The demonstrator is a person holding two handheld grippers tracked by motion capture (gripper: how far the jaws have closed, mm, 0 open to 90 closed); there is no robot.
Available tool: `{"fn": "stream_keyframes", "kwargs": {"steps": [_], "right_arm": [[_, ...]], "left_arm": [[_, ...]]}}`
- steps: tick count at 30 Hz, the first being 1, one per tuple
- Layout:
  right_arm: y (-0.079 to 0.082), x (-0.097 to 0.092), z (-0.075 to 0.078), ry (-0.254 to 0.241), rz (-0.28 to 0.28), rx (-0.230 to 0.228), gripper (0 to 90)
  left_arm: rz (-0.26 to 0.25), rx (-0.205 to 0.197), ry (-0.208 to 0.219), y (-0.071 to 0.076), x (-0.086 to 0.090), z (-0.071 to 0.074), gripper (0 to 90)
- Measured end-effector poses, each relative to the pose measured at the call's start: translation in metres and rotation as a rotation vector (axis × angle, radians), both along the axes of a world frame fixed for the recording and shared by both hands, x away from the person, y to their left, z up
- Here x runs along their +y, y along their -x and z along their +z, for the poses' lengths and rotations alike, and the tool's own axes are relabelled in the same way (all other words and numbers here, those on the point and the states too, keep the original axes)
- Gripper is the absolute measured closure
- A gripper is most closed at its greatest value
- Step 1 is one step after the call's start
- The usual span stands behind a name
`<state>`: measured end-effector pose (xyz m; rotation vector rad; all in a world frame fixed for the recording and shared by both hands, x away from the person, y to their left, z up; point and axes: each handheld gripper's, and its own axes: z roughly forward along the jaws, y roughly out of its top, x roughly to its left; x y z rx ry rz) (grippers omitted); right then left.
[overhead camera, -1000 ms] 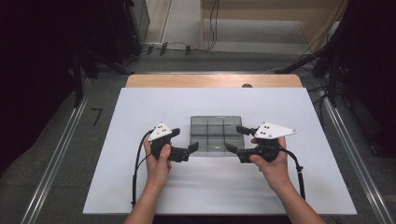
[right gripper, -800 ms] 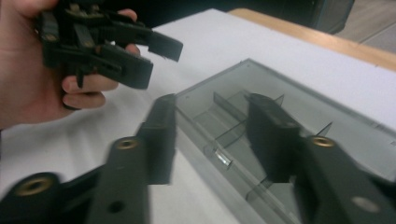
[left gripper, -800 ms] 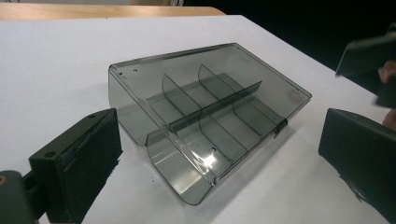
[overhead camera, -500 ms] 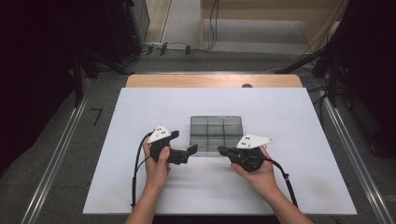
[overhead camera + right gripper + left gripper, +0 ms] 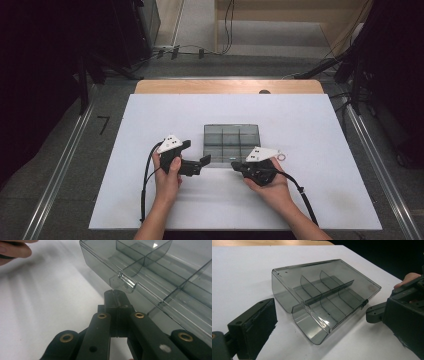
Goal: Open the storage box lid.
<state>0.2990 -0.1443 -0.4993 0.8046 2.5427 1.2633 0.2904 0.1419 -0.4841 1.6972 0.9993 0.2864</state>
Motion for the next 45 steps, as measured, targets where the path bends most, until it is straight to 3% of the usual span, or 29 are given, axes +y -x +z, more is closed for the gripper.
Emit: {"fn": "stream_keyframes", "kwargs": {"steps": [12, 45], "right_arm": [[-0.0018, 0.0003, -0.0025, 0.014, -0.047, 0.014, 87.8], [0.0005, -0.0024, 0.0049, -0.025, -0.049, -0.023, 87.8]], "left_arm": [[0.002, 0.003, 0.0, -0.0004, 0.0005, -0.001, 0.0], [0.008, 0.02, 0.01, -0.0009, 0.0048, -0.0016, 0.0]]}}
